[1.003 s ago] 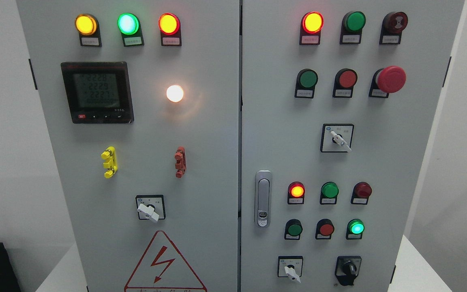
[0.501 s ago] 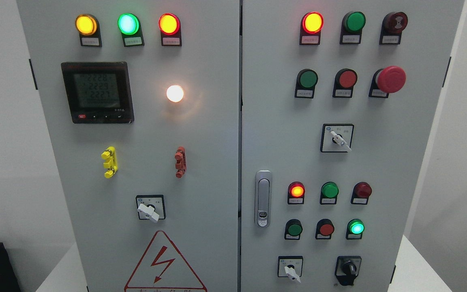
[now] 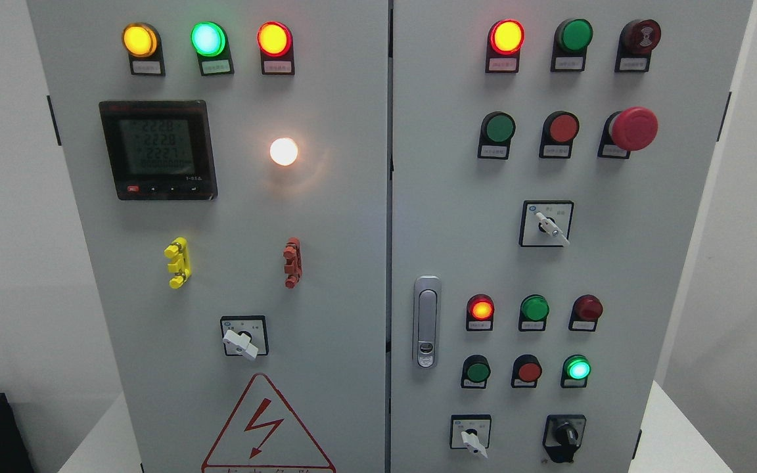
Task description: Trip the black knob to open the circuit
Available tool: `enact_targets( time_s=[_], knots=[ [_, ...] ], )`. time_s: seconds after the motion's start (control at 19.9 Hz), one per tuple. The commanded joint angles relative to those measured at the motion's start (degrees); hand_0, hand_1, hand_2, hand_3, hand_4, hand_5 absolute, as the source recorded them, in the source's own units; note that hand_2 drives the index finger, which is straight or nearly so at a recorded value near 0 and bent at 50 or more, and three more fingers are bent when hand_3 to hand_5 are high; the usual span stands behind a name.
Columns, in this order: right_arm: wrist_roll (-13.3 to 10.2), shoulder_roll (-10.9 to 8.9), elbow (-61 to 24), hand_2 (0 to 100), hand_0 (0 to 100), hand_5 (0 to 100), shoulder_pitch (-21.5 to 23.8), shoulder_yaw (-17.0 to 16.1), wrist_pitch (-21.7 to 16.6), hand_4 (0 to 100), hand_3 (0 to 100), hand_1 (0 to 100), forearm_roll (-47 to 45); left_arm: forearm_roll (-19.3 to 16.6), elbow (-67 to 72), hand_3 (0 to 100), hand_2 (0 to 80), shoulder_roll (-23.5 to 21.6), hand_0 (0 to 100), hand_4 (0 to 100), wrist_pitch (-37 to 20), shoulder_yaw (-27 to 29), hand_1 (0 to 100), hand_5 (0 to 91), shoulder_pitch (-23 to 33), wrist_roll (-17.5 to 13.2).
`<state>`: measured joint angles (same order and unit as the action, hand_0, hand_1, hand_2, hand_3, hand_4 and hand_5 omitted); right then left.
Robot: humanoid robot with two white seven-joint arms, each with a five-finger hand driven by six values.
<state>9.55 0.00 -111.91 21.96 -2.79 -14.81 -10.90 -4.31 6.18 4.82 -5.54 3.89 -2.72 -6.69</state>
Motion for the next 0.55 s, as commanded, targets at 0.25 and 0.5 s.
enact_targets(
  time_s=[0.25, 0.5],
  knots=[
    [-0.32, -0.52, -0.85, 0, 0, 0, 0.28, 0.6, 0.05, 0, 0, 0, 0.0, 0.0, -1.43, 0, 0.0, 0.01, 12, 0, 0.01, -0.03, 39, 0.0, 0.0, 0.01],
    [-0.32, -0.44, -0.85, 0, 0, 0, 0.54, 0.6, 0.04, 0, 0, 0, 0.0, 0.0, -1.43, 0, 0.0, 0.01, 12, 0, 0.01, -0.03, 39, 0.0, 0.0, 0.01]
  ],
)
